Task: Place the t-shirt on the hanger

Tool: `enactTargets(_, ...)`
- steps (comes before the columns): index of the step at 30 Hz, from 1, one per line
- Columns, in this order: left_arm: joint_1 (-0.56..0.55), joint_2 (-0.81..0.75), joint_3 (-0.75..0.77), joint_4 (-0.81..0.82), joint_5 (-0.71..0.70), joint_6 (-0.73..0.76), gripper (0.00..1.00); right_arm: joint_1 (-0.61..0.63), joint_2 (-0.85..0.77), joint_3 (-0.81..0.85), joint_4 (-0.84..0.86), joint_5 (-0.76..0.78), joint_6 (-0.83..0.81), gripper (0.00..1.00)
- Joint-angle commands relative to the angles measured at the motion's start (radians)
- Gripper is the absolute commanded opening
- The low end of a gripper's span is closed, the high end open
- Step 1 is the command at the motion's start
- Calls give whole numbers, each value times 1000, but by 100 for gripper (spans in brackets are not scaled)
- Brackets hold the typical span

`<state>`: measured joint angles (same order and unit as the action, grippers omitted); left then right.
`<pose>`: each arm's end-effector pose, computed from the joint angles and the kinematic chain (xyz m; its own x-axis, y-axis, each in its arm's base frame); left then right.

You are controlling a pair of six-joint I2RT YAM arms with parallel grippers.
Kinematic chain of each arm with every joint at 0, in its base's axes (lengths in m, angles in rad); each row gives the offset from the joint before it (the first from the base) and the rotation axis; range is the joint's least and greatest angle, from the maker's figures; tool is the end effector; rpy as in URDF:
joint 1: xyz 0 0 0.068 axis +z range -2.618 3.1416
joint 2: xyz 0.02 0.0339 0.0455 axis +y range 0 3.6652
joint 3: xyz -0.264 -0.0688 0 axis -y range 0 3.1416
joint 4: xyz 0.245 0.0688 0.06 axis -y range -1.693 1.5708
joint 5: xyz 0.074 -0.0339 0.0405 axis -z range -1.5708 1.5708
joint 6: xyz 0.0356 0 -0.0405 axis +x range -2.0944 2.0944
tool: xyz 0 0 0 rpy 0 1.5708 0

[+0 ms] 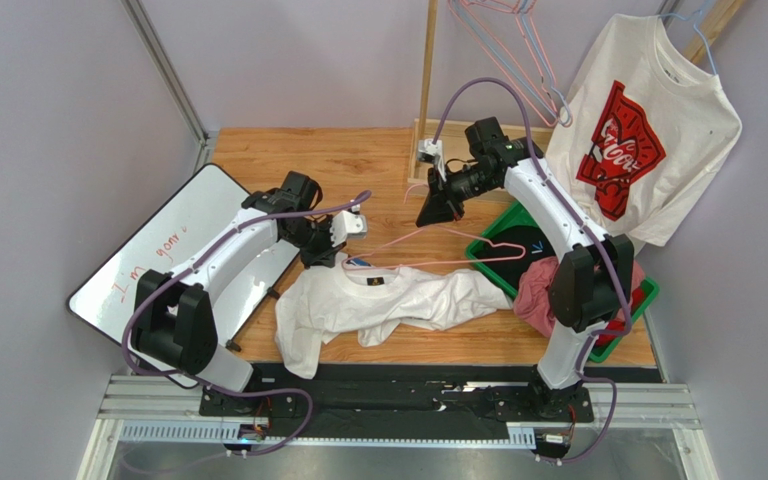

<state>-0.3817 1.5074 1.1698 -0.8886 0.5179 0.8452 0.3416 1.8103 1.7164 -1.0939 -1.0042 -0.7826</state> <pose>0.2623 -0.1243 0.2537 -0.2214 0.7893 -0.5727 0.9712 0.2314 -0.0565 0.3357 0.1512 0.3204 -0.2834 -0.5025 -0.8168 -0.9544 0.0646 0.2914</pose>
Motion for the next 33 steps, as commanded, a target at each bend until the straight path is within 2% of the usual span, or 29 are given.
enactTargets(1, 4, -53, 27, -9, 57, 37, 1, -3, 26, 57, -6, -53, -58, 0)
enactTargets(10, 3, -110, 30, -16, 76, 58, 1, 5, 57, 103, -118, -152, -113, 0)
enactTargets(19, -11, -197, 59, -38, 146, 60, 1, 48, 72, 124, -97, -208, -86, 0)
enactTargets(26, -48, -204, 129, -53, 182, -12, 0, 82, 66, 114, 58, -252, 87, 0)
enactTargets(33, -95, -210, 194, -47, 188, -83, 0, 134, 70, 94, 195, -264, 176, 0)
